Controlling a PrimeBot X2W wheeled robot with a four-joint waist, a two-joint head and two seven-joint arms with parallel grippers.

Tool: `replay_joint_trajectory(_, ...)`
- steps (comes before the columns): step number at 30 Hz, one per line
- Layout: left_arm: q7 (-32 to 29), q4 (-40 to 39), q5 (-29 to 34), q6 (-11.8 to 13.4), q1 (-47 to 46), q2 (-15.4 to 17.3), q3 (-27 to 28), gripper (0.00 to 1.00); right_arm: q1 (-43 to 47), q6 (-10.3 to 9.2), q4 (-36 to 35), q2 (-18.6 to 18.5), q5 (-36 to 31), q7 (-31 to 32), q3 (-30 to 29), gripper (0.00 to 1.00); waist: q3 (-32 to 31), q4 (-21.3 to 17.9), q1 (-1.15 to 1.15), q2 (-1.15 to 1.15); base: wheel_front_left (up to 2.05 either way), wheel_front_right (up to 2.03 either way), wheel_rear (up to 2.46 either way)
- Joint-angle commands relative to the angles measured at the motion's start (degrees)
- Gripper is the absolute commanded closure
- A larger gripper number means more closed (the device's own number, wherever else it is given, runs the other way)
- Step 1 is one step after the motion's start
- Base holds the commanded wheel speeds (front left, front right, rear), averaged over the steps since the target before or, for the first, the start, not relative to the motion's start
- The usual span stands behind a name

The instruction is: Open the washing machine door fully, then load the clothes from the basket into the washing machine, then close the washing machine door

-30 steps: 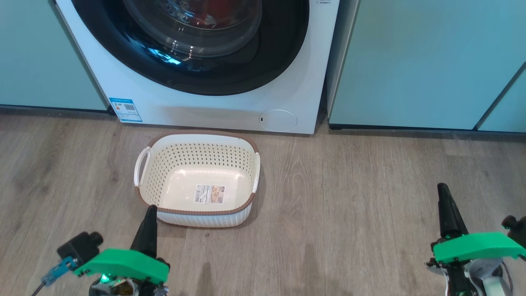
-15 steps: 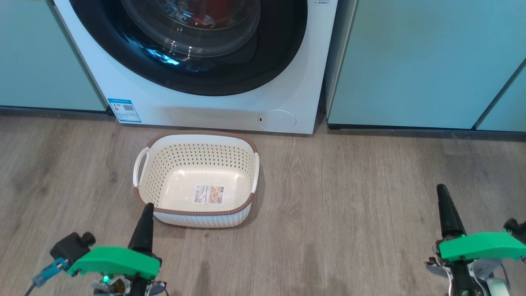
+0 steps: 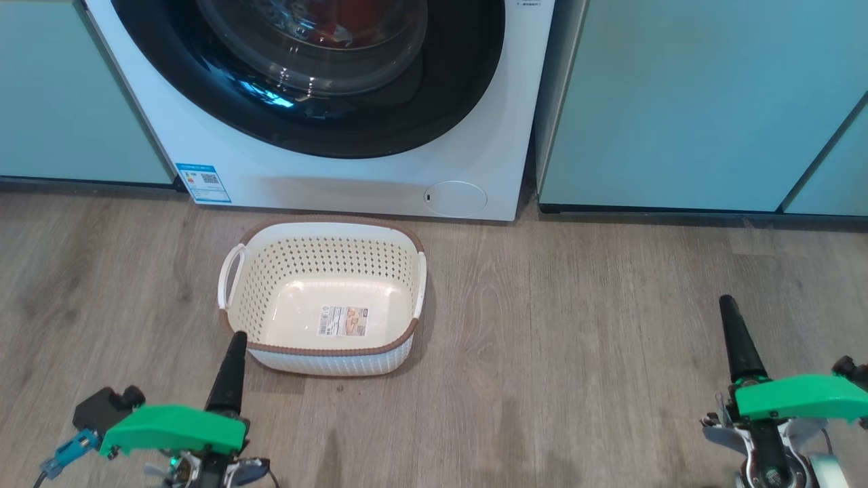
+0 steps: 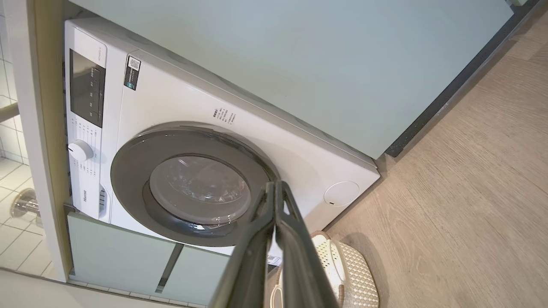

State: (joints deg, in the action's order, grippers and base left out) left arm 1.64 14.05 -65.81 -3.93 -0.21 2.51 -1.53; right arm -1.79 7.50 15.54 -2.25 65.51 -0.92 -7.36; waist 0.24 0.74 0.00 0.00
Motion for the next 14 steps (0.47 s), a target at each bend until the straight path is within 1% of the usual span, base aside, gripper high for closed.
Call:
replay_joint_trajectory(1,-0.4,-1.5,-1.7,-0.5,-3.4,1.0,1.9,1.0,-2.8,-0.01,-1.7,-0.5,1.7,0.4,0.6,1.0,0.0,0.0,0.0,0.0,0.0,0.0,0.0)
replay_joint_trajectory(5,-0.9,-1.4,-3.5,-0.7,-3.6,1.0,2.3,1.0,-2.9,-0.01,-1.7,-0.5,3.5,0.9,0.6,1.0,0.0,-0.1,0.0,0.0,0.0,0.0,0.0)
replay_joint_trajectory(14,-2.6,-1.0,-9.7,-1.5,-4.2,1.0,3.5,1.0,-3.3,-0.01,-1.6,-0.6,9.5,2.6,0.7,1.0,0.0,-0.2,0.0,0.0,0.0,0.0,0.0)
